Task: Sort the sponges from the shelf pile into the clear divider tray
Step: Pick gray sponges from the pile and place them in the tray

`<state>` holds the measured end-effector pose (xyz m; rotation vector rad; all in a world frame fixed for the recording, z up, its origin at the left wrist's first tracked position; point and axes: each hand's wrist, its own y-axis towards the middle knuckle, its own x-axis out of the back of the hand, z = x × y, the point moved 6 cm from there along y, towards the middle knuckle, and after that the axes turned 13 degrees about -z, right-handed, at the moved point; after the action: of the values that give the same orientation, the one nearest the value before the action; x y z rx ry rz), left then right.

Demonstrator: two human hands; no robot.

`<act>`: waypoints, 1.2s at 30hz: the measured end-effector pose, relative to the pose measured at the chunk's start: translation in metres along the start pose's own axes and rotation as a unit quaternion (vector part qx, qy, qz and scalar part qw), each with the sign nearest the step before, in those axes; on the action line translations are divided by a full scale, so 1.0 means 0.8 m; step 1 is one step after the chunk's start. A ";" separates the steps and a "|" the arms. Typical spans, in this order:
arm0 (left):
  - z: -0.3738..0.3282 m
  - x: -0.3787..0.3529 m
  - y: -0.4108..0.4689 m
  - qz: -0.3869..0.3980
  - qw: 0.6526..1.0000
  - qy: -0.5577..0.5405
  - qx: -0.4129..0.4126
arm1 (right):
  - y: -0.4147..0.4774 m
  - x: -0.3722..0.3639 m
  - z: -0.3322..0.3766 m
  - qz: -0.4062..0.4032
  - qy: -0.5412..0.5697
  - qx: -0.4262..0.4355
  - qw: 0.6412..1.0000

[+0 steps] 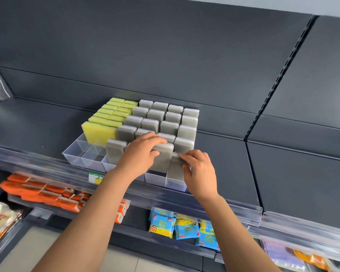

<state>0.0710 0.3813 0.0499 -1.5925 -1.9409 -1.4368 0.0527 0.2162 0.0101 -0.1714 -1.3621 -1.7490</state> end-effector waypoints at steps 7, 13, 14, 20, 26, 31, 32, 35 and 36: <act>0.002 -0.017 -0.006 -0.015 0.992 0.091 -0.087 | -0.002 0.000 0.005 -0.028 -0.017 0.030 0.999; 0.003 -0.026 -0.010 -0.029 0.986 0.114 -0.122 | -0.003 -0.001 0.008 -0.033 -0.024 0.059 0.997; 0.002 -0.027 -0.010 -0.030 0.985 0.117 -0.119 | -0.004 -0.001 0.009 -0.034 -0.026 0.062 0.997; -0.003 -0.022 -0.018 -0.040 0.982 0.143 -0.121 | -0.011 0.000 0.012 -0.025 -0.044 0.063 0.997; -0.018 -0.022 -0.033 -0.062 0.979 0.157 -0.119 | -0.034 0.013 -0.002 0.004 -0.091 0.028 0.995; -0.056 -0.043 -0.052 -0.083 0.973 0.138 -0.163 | -0.060 0.039 -0.035 0.018 -0.144 -0.014 0.989; -0.064 -0.048 -0.055 -0.084 0.972 0.136 -0.173 | -0.061 0.046 -0.042 0.020 -0.155 -0.021 0.987; -0.097 -0.075 -0.061 -0.074 0.968 0.125 -0.205 | -0.066 0.076 -0.071 0.019 -0.202 -0.051 0.978; -0.108 -0.085 -0.063 -0.068 0.967 0.123 -0.214 | -0.068 0.088 -0.081 0.017 -0.216 -0.062 0.974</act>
<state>0.0213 0.2757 0.0173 -1.3650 -1.7038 -2.1120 -0.0025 0.1235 -0.0128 -0.6732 -1.5381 -1.8360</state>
